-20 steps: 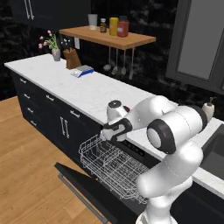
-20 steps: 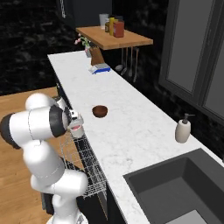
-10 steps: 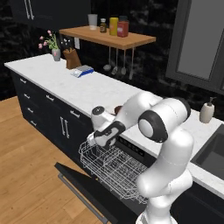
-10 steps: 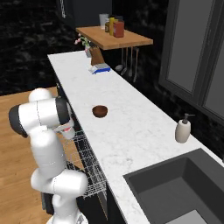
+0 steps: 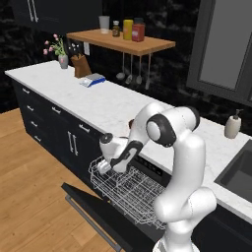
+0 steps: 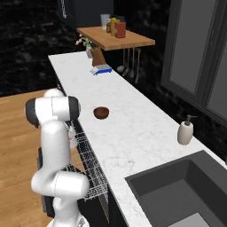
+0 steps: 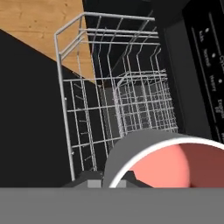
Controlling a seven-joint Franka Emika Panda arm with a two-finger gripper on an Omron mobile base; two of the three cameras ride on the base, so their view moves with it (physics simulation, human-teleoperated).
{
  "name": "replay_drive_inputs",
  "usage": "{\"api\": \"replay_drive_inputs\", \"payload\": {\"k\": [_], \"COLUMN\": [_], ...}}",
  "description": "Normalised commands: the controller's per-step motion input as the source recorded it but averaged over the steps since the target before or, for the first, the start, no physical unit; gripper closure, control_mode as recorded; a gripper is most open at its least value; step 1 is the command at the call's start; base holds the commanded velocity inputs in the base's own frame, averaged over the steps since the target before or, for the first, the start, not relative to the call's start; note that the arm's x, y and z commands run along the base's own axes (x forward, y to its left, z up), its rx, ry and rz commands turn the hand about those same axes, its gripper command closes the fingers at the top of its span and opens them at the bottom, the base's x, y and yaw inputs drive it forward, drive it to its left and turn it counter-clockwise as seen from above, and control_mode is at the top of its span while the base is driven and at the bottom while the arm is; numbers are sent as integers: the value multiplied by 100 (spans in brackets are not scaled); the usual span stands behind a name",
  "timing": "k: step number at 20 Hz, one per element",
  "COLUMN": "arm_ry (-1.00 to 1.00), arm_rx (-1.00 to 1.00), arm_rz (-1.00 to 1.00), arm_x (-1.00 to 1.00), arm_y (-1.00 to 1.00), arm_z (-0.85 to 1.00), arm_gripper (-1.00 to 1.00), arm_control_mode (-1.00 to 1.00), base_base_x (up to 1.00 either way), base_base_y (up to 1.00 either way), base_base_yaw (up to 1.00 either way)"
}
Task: Pick up the cup and bowl from the counter, place them in the dishwasher, and close the dishwasher door.
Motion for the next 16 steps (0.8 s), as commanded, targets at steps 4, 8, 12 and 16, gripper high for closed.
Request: {"api": "replay_drive_inputs", "payload": {"k": [4, 8, 12, 16], "arm_ry": [0, 0, 0, 0], "arm_rx": [0, 0, 0, 0], "arm_rz": [0, 0, 0, 0], "arm_x": [30, 33, 34, 31], "arm_y": [1, 2, 9, 12], "arm_z": [-53, -58, -53, -45], "arm_gripper": [100, 100, 100, 100], "arm_control_mode": [-100, -100, -100, -100], "base_base_x": [0, 0, 0, 0], "base_base_y": [0, 0, 0, 0], "base_base_yaw": [0, 0, 0, 0]}}
